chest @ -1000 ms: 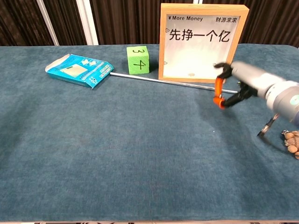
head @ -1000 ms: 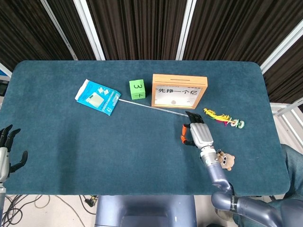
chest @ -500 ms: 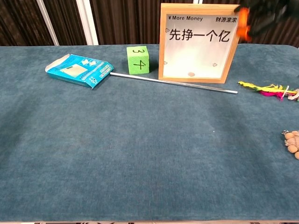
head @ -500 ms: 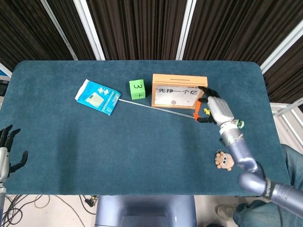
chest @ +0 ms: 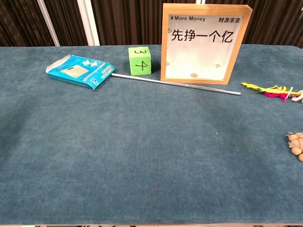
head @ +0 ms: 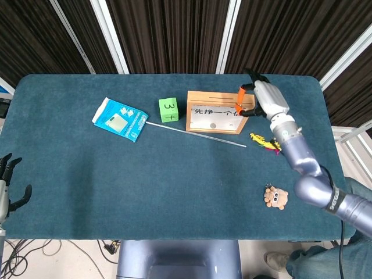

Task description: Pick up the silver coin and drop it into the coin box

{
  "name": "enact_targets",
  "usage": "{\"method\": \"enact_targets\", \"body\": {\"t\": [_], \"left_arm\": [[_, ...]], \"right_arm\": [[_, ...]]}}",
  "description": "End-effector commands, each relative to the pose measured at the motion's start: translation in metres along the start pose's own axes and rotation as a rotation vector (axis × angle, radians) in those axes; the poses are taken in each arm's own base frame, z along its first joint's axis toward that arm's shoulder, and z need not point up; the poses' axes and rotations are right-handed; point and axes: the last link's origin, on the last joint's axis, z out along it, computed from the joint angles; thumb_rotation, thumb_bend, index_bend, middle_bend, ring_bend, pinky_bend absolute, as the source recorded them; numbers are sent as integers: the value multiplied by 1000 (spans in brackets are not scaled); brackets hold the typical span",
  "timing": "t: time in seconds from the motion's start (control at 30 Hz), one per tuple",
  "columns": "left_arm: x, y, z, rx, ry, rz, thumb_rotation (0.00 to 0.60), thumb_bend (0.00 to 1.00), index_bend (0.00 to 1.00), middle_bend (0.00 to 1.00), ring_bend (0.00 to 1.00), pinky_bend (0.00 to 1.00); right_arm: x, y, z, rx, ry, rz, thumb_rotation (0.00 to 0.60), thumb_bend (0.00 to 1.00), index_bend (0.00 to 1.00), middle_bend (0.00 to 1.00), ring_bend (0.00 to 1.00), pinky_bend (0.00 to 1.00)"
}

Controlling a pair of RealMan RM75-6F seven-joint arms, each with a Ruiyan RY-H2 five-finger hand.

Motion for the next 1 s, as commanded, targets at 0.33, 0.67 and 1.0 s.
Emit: {"method": "enact_targets", "body": {"t": [0.33, 0.67, 1.0], "left_arm": [[0, -2, 2, 22, -10, -8, 600, 393, 157, 32, 41, 0], [-2, -1, 4, 42, -21, -11, 600, 393, 157, 32, 41, 0], [-1, -1, 4, 48, -23, -15, 600, 393, 157, 32, 41, 0]], "right_arm": [[14, -9, 57, -46, -156, 77, 600, 574, 690, 38, 0, 0], [5, 12, 84, -121, -209, 94, 600, 574, 670, 38, 0, 0], [-4, 27, 89, -145, -202, 103, 600, 573, 663, 38, 0, 0]]}}
